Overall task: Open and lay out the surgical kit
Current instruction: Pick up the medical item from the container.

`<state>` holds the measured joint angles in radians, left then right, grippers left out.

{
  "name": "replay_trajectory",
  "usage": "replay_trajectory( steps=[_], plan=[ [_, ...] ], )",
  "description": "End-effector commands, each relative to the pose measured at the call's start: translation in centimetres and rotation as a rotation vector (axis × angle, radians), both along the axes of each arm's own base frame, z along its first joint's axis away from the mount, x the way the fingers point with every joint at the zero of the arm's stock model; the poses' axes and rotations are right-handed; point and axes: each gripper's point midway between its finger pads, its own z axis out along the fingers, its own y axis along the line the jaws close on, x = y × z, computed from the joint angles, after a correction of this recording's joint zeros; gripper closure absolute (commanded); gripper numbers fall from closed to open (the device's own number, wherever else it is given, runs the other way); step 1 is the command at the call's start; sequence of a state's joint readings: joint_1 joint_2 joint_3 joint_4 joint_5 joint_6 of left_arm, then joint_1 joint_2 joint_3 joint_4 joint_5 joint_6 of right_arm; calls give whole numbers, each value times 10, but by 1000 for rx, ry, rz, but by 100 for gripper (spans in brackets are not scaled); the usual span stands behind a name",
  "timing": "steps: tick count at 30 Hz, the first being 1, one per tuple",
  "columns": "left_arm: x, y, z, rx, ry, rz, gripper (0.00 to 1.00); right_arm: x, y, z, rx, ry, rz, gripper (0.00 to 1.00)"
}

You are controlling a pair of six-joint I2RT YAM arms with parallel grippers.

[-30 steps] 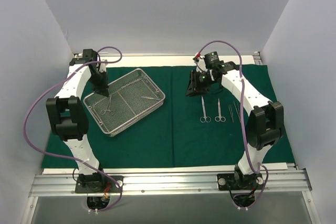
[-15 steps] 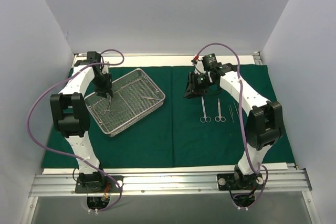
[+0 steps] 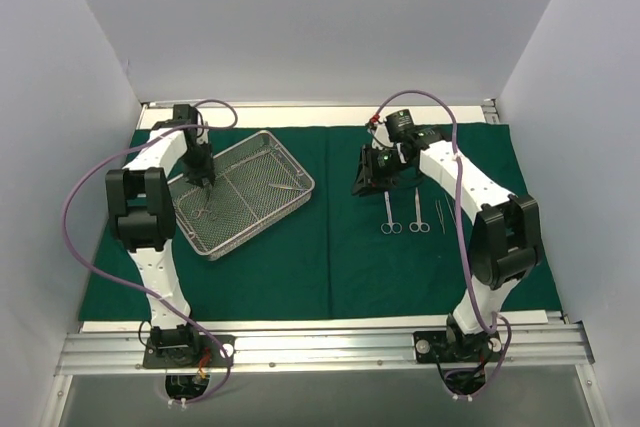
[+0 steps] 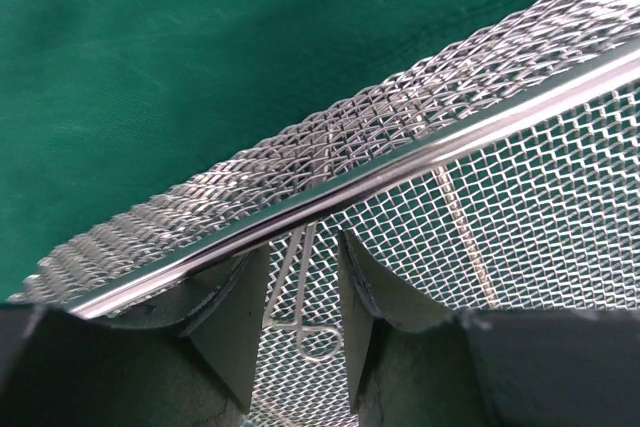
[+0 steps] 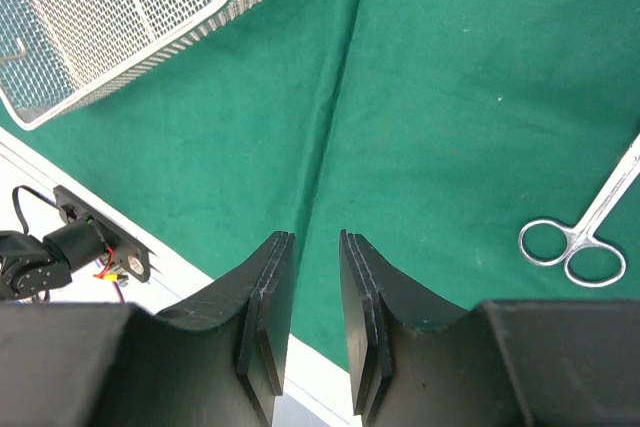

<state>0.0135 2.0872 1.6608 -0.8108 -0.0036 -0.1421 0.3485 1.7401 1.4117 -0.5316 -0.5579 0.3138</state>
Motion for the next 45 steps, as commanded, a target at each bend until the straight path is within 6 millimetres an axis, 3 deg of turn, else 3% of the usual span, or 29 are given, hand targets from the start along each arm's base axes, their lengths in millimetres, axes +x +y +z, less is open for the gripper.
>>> replay_trajectory(
  steps=[1,5,7,15,18,19,21,25,29,36,45],
  plan=[
    [13,2,-9,16,-29,16,57,-10,-1,18,17,-33,16,75],
    [11,2,-17,16,-6,20,57,-11,-2,16,13,-28,19,75],
    [7,-12,-24,27,21,-6,56,-10,-1,16,13,-30,20,75],
    [-9,-8,-45,74,112,3,57,-9,0,13,19,-30,22,75],
    [-14,-9,-54,73,138,0,65,-12,-1,12,18,-26,19,75],
    [-17,-10,-57,63,147,0,76,-14,-2,10,15,-22,19,75],
    [-15,-10,-56,63,135,3,86,-15,-2,12,20,-28,15,75],
    [-14,-9,-56,66,145,7,97,-15,-3,13,21,-32,13,75],
    [-12,-9,-40,64,116,11,98,-13,-2,17,23,-41,12,75],
    [-5,-24,31,-16,-5,-16,98,-5,1,23,29,-61,11,75],
    [-22,-36,60,-84,-14,-47,98,2,6,24,43,-70,18,75]
  ],
)
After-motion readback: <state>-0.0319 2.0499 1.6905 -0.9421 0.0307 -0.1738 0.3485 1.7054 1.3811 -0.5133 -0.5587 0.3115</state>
